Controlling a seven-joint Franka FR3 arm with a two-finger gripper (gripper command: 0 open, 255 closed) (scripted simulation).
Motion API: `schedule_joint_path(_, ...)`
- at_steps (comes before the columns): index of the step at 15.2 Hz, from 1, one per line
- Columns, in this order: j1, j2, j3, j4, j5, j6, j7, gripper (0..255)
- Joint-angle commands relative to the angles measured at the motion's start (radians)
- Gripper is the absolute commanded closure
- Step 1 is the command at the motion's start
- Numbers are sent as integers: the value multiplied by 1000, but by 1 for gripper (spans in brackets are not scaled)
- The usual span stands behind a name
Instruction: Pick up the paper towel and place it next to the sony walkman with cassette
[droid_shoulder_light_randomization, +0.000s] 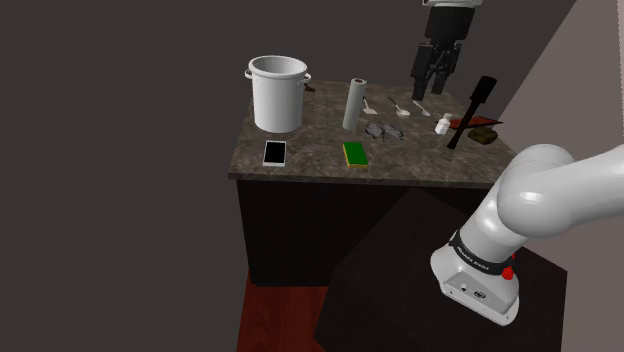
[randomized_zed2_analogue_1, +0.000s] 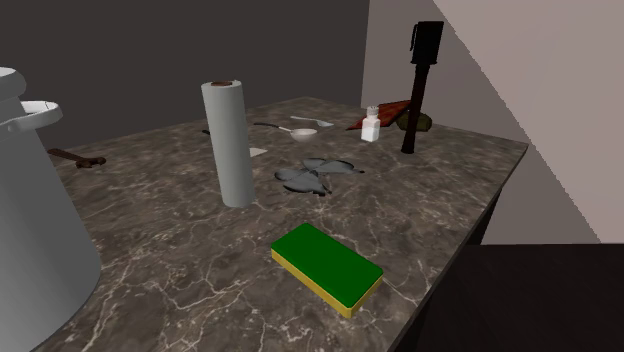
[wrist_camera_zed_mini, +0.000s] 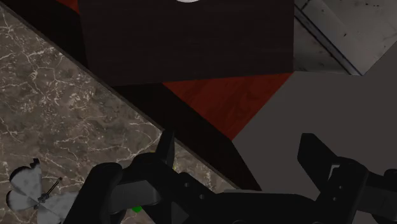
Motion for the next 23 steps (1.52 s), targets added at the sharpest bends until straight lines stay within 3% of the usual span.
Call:
schedule_joint_path(1, 0, 0, 0, 0, 0, 0, 0, 0)
schedule_joint_path(13, -16, 322, -181, 107, -132, 258, -281, 0)
schedule_joint_path(23, -19, 667, -300, 339, -108, 409, -515, 0)
